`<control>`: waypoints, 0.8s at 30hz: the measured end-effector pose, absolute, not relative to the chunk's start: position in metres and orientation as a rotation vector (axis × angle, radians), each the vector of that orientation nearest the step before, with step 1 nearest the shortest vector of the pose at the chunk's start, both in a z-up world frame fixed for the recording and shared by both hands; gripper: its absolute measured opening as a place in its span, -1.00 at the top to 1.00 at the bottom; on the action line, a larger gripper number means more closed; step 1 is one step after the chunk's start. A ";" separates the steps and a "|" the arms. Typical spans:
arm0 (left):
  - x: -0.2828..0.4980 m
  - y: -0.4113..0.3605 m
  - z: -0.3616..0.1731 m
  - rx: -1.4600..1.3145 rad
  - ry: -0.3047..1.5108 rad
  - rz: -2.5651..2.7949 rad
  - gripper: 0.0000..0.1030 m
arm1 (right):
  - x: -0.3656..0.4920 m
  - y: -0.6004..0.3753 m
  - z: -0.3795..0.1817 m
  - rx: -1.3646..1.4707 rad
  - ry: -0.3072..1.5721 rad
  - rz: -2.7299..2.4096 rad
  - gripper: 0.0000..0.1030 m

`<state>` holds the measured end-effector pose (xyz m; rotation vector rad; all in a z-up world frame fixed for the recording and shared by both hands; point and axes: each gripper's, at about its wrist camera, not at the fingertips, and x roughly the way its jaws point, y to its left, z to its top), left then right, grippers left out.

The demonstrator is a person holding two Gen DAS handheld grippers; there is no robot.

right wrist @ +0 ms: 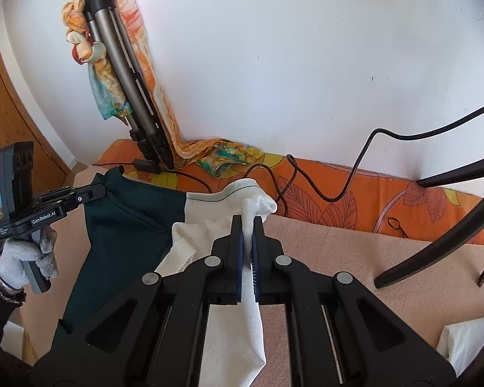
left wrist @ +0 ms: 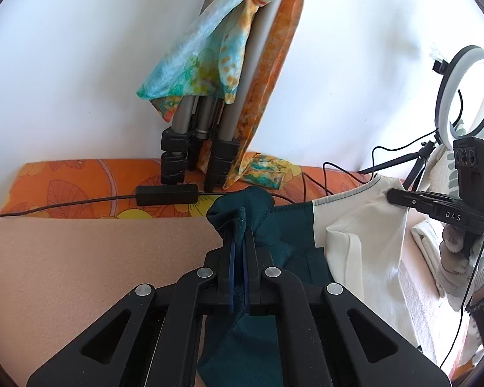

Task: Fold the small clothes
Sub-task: 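Lay the hem over the collar and open both tools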

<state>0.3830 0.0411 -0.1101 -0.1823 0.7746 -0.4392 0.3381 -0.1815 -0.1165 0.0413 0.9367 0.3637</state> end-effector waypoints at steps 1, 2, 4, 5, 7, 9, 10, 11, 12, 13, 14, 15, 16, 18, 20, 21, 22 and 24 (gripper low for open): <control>0.376 0.042 -0.105 -0.184 0.766 -0.445 0.96 | 0.331 -0.181 -0.109 0.040 0.930 0.369 0.89; 0.371 0.042 -0.102 -0.180 0.761 -0.445 0.96 | 0.323 -0.180 -0.103 0.043 0.926 0.376 0.89; 0.356 0.044 -0.093 -0.183 0.748 -0.454 0.96 | 0.306 -0.178 -0.091 0.036 0.921 0.383 0.89; 0.349 0.044 -0.089 -0.183 0.745 -0.455 0.96 | 0.298 -0.177 -0.086 0.034 0.920 0.387 0.89; 0.333 0.046 -0.081 -0.172 0.742 -0.458 0.96 | 0.278 -0.173 -0.076 0.023 0.915 0.396 0.89; 0.316 0.043 -0.075 -0.159 0.739 -0.465 0.96 | 0.256 -0.170 -0.067 0.005 0.913 0.403 0.89; 0.307 0.044 -0.071 -0.155 0.737 -0.468 0.96 | 0.245 -0.169 -0.063 0.000 0.913 0.407 0.89; 0.299 0.044 -0.068 -0.155 0.732 -0.470 0.96 | 0.234 -0.167 -0.059 -0.008 0.915 0.409 0.89; 0.291 0.044 -0.066 -0.157 0.729 -0.472 0.96 | 0.223 -0.165 -0.055 -0.019 0.913 0.409 0.89; 0.283 0.045 -0.064 -0.160 0.727 -0.476 0.96 | 0.214 -0.163 -0.053 -0.026 0.912 0.412 0.89; 0.273 0.046 -0.061 -0.164 0.724 -0.481 0.96 | 0.205 -0.161 -0.051 -0.025 0.912 0.415 0.89; 0.265 0.045 -0.060 -0.158 0.722 -0.482 0.96 | 0.195 -0.160 -0.049 -0.022 0.912 0.417 0.89; 0.257 0.044 -0.060 -0.149 0.720 -0.481 0.96 | 0.185 -0.160 -0.048 -0.022 0.911 0.416 0.89; 0.240 0.044 -0.058 -0.146 0.716 -0.490 0.96 | 0.166 -0.160 -0.047 -0.027 0.909 0.415 0.89; 0.222 0.043 -0.059 -0.139 0.715 -0.493 0.96 | 0.146 -0.160 -0.049 -0.022 0.911 0.417 0.89; 0.213 0.043 -0.060 -0.137 0.717 -0.496 0.96 | 0.136 -0.160 -0.049 -0.016 0.911 0.416 0.89; 0.205 0.044 -0.063 -0.141 0.720 -0.500 0.96 | 0.124 -0.161 -0.050 -0.009 0.911 0.415 0.89; 0.188 0.044 -0.069 -0.139 0.737 -0.501 0.96 | 0.104 -0.160 -0.055 -0.009 0.914 0.412 0.89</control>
